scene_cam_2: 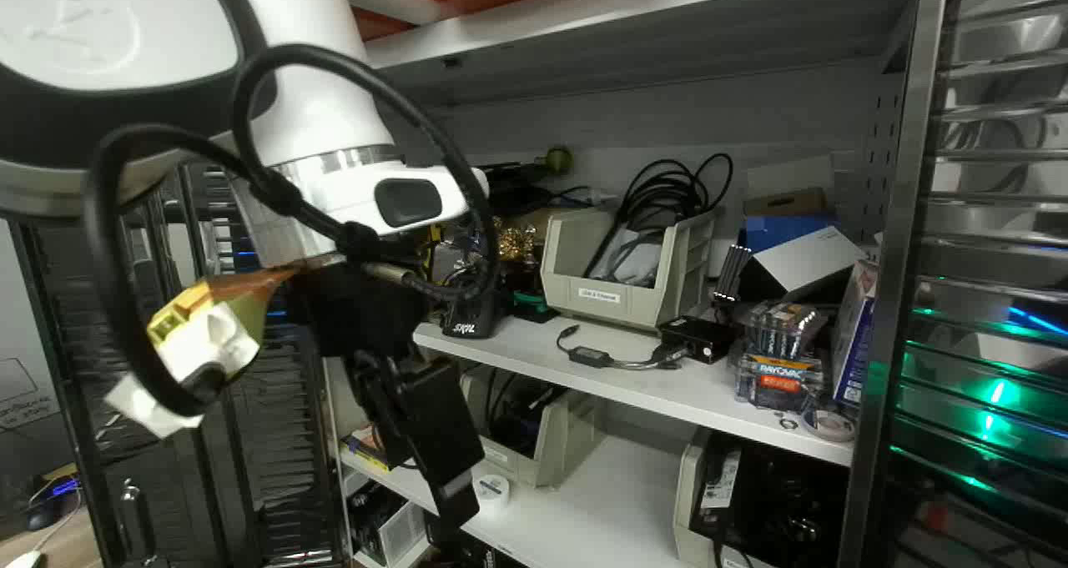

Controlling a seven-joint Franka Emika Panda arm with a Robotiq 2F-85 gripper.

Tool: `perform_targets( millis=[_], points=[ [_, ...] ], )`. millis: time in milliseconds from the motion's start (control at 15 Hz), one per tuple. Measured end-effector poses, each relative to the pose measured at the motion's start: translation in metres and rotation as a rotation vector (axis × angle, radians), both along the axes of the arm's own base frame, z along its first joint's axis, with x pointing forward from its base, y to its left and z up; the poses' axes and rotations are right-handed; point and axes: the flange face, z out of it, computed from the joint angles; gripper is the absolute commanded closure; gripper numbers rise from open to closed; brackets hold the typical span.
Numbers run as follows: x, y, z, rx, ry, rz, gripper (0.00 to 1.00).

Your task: Put the black object in the cream box

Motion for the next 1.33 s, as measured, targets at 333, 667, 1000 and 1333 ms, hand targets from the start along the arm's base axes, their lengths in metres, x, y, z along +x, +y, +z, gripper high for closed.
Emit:
perform_targets(
  millis=[333, 667, 1000, 1333],
  points=[
    [0.000, 0.000, 0.002, -0.001, -0.006, 0.000, 0.00],
    [0.000, 0.000, 0.002, -0.001, -0.006, 0.000, 0.00],
    [0.001, -0.001, -0.002, 0.002, 0.006, -0.002, 0.00],
    [0.025, 0.003, -0.023, 0.035, 0.019, -0.096, 0.00]
  ],
)
